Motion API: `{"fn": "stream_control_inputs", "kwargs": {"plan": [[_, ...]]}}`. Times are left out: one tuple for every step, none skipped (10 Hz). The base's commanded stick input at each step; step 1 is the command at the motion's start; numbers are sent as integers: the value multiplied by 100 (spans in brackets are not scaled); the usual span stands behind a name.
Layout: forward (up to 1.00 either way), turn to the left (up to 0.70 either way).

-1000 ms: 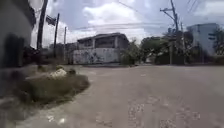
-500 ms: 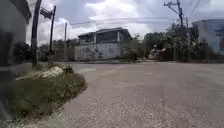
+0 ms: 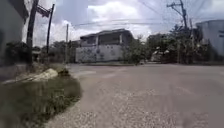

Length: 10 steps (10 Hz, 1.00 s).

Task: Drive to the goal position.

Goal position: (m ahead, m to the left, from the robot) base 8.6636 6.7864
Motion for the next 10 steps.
{"fn": "stream_control_inputs", "kwargs": {"plan": [[100,0],[100,0],[100,0],[100,0],[100,0],[100,0],[100,0],[100,0],[100,0],[100,0]]}}
